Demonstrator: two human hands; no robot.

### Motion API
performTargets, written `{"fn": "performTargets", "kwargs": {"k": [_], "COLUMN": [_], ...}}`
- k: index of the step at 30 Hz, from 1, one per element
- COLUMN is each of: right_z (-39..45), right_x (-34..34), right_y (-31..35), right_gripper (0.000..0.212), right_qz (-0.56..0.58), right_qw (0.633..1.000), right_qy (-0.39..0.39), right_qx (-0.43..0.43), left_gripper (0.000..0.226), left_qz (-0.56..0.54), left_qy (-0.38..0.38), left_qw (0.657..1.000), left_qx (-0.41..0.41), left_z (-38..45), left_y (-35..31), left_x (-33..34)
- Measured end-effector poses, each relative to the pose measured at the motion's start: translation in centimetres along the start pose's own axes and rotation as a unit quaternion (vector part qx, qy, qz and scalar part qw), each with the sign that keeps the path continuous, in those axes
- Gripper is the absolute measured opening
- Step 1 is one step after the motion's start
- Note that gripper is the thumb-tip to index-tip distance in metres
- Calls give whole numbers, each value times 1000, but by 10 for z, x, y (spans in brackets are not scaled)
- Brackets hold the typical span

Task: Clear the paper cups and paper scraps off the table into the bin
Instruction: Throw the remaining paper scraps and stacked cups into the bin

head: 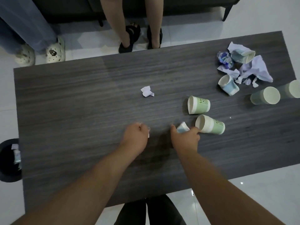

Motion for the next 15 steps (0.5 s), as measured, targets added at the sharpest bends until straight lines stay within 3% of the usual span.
{"fn": "performTargets", "kwargs": {"k": [3,6,8,11,15], "right_z": [-2,-14,-21,-23,-24], "right_x": [3,4,3,-3,-10], "right_y": [-10,-18,-26,-36,-45], "right_gripper": [66,47,42,40,35], "right_qz": [10,70,93,107,113], "right_qw": [998,992,989,985,983], "right_qy": [4,41,70,90,117], "right_qx": [-56,-97,-95,-98,-84], "left_gripper": [30,61,66,52,23], "left_qz": [29,99,182,279,313], "left_qy": [-71,-113,-137,-138,-160], "left_qw": [995,978,961,942,925], "left_qx": [61,144,154,125,145], "left_z": [21,36,54,78,83], "left_y": [-47,-92,-114,-123,-114], "left_x": [-13,-11,-5,7,14]}}
Point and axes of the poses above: each hand's wrist, its own z-axis towards the middle knuckle, its own x-axis out of the palm, y = z × x, the point moved 5 cm from there along z, towards the middle knuckle, and after that the axes turned 12 degrees about -x, right-handed, at the moved point
